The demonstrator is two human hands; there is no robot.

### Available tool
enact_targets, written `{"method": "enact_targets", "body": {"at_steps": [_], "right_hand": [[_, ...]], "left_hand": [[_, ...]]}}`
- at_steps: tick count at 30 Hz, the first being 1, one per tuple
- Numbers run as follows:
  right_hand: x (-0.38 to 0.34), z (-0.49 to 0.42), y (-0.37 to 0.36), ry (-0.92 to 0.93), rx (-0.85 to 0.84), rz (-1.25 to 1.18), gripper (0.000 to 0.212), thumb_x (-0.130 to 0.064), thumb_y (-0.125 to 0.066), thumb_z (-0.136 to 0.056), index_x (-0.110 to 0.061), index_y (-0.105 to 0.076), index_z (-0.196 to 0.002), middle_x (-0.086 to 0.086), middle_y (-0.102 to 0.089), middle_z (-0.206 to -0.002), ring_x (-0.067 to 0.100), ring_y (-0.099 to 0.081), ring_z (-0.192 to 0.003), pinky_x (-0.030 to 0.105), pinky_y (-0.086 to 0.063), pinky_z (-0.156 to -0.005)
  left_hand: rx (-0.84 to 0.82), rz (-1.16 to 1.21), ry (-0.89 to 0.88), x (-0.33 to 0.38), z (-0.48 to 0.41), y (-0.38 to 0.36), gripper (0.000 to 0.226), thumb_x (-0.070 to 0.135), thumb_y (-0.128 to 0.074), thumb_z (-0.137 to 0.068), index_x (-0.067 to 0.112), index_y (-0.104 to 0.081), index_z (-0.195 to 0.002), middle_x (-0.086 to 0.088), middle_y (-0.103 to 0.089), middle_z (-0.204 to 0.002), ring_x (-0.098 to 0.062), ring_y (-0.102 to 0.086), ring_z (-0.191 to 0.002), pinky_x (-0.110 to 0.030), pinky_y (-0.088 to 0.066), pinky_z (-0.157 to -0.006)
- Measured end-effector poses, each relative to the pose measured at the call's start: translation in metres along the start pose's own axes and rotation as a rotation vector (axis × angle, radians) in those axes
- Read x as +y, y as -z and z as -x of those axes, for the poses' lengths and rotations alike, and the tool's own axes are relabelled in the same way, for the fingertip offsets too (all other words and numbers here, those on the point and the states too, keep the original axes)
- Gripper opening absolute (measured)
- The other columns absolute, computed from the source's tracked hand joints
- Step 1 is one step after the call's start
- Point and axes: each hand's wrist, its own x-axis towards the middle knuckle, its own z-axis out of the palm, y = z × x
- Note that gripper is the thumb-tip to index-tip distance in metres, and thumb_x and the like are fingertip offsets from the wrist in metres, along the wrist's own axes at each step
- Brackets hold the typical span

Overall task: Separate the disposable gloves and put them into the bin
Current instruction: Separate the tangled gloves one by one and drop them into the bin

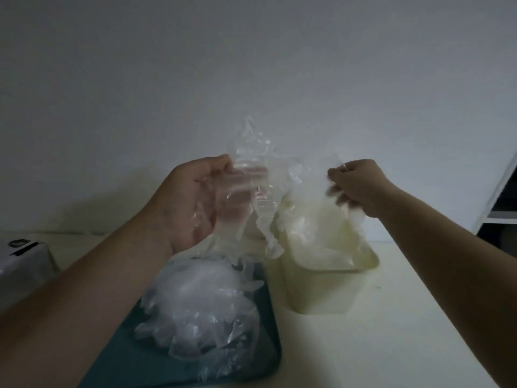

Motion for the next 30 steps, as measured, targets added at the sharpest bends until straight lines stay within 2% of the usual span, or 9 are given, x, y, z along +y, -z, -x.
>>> {"method": "enact_targets", "body": {"at_steps": [6, 8, 10, 12, 14, 17, 20, 23, 30], "right_hand": [[0.049, -0.015, -0.034, -0.037, -0.065, 0.376, 0.022, -0.015, -0.061, -0.095, -0.001, -0.070, -0.080, 0.022, -0.074, -0.075, 0.030, -0.068, -0.049, 0.033, -0.056, -0.047], [0.055, -0.012, -0.043, 0.017, -0.100, 0.563, 0.016, -0.018, -0.062, -0.092, -0.012, -0.064, -0.077, 0.013, -0.073, -0.088, 0.027, -0.070, -0.066, 0.033, -0.058, -0.061], [0.054, -0.008, -0.044, 0.103, -0.098, 0.708, 0.007, -0.023, -0.067, -0.091, -0.018, -0.065, -0.096, 0.007, -0.071, -0.111, 0.027, -0.069, -0.094, 0.036, -0.058, -0.081], [0.051, -0.009, -0.036, 0.173, -0.093, 0.713, 0.047, -0.033, -0.075, -0.091, -0.021, -0.061, -0.134, 0.005, -0.065, -0.131, 0.027, -0.064, -0.118, 0.039, -0.055, -0.097], [0.047, -0.011, -0.016, 0.202, -0.050, 0.664, 0.069, -0.040, -0.078, -0.090, -0.019, -0.050, -0.149, 0.006, -0.060, -0.140, 0.026, -0.058, -0.129, 0.040, -0.050, -0.105], [0.043, -0.007, 0.016, 0.186, -0.007, 0.585, 0.065, -0.045, -0.075, -0.091, -0.018, -0.053, -0.146, 0.006, -0.063, -0.136, 0.024, -0.059, -0.128, 0.039, -0.048, -0.106], [0.039, 0.008, 0.031, 0.240, 0.034, 0.511, 0.039, -0.033, -0.069, -0.097, -0.015, -0.066, -0.132, 0.005, -0.071, -0.127, 0.022, -0.066, -0.116, 0.036, -0.051, -0.104], [0.026, 0.026, 0.026, 0.298, -0.130, 0.520, 0.030, -0.022, -0.063, -0.098, 0.002, -0.072, -0.114, 0.014, -0.075, -0.118, 0.029, -0.070, -0.110, 0.042, -0.054, -0.103], [0.025, 0.048, -0.022, 0.226, -0.656, 0.790, 0.066, -0.044, -0.059, -0.102, -0.025, -0.034, -0.160, 0.002, -0.045, -0.160, 0.024, -0.049, -0.140, 0.031, -0.039, -0.108]], "left_hand": [[0.068, -0.080, 0.093, -0.029, -0.027, -0.010, 0.014, 0.034, -0.057, -0.105, 0.020, -0.062, -0.105, -0.013, -0.076, -0.124, -0.022, -0.072, -0.085, -0.028, -0.060, -0.058], [0.115, -0.102, 0.101, -0.041, -0.035, -0.016, 0.011, 0.026, -0.060, -0.105, 0.016, -0.065, -0.105, -0.016, -0.077, -0.119, -0.023, -0.075, -0.079, -0.033, -0.063, -0.061], [0.190, -0.143, 0.101, -0.054, -0.047, -0.023, 0.009, 0.017, -0.061, -0.105, 0.011, -0.068, -0.106, -0.017, -0.079, -0.103, -0.023, -0.075, -0.072, -0.035, -0.061, -0.063], [0.220, -0.217, 0.117, -0.067, -0.062, -0.028, 0.009, 0.012, -0.059, -0.106, 0.006, -0.065, -0.109, -0.014, -0.080, -0.089, -0.025, -0.076, -0.067, -0.033, -0.057, -0.053], [0.240, -0.271, 0.168, -0.079, -0.081, -0.036, 0.011, 0.006, -0.058, -0.105, 0.000, -0.064, -0.113, -0.020, -0.079, -0.091, -0.032, -0.078, -0.075, -0.033, -0.058, -0.054], [0.221, -0.345, 0.232, -0.093, -0.102, -0.048, 0.013, -0.009, -0.059, -0.098, -0.003, -0.063, -0.109, -0.024, -0.075, -0.086, -0.036, -0.077, -0.075, -0.035, -0.060, -0.055], [0.177, -0.407, 0.238, -0.101, -0.115, -0.066, 0.030, -0.022, -0.059, -0.090, 0.001, -0.059, -0.109, -0.020, -0.068, -0.102, -0.036, -0.076, -0.075, -0.043, -0.065, -0.063], [0.175, -0.498, 0.248, -0.106, -0.122, -0.078, 0.031, -0.023, -0.055, -0.091, 0.001, -0.058, -0.109, -0.023, -0.064, -0.099, -0.037, -0.073, -0.074, -0.055, -0.065, -0.076], [0.202, -0.579, 0.248, -0.092, -0.115, -0.069, 0.026, -0.011, -0.063, -0.092, 0.003, -0.061, -0.114, -0.016, -0.058, -0.115, -0.030, -0.070, -0.094, -0.041, -0.063, -0.090]]}}
